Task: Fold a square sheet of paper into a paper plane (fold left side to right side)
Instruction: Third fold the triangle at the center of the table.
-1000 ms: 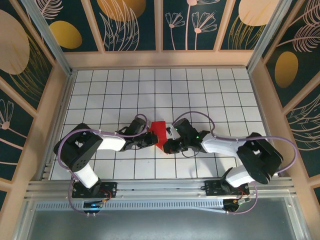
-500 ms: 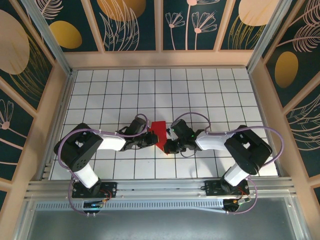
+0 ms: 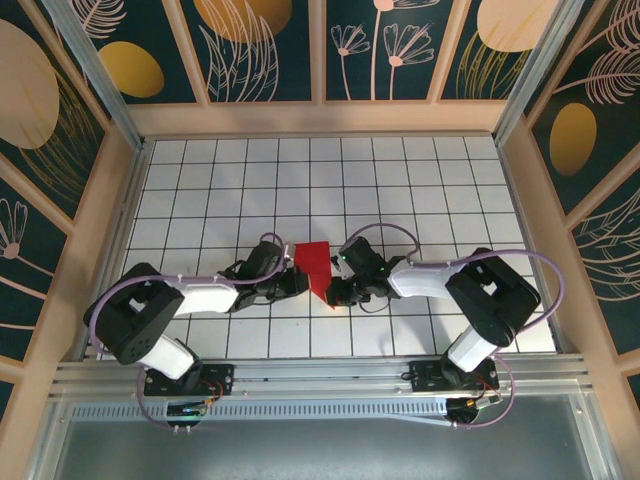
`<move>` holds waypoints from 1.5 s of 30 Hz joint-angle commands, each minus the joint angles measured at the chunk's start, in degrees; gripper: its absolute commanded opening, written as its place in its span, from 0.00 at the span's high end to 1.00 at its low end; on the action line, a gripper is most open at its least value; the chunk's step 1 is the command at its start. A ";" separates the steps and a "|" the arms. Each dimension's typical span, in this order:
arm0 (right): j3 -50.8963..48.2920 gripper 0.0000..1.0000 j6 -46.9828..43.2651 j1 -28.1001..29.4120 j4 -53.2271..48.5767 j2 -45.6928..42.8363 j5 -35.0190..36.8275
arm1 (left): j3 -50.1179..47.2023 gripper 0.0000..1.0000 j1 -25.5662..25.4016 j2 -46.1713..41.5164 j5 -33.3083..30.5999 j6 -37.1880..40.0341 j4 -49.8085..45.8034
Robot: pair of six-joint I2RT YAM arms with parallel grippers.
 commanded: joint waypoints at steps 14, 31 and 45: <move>-0.09 1.00 0.31 0.16 -7.39 3.38 8.07 | 0.21 1.00 -2.58 5.00 4.57 -3.86 10.92; 0.51 1.00 0.01 0.49 -9.44 4.46 9.21 | 0.22 1.00 -2.82 8.77 -0.75 -2.92 7.86; 1.49 1.00 -0.92 0.93 -13.00 5.23 11.64 | 2.69 1.00 -2.02 6.15 -9.67 0.27 -4.67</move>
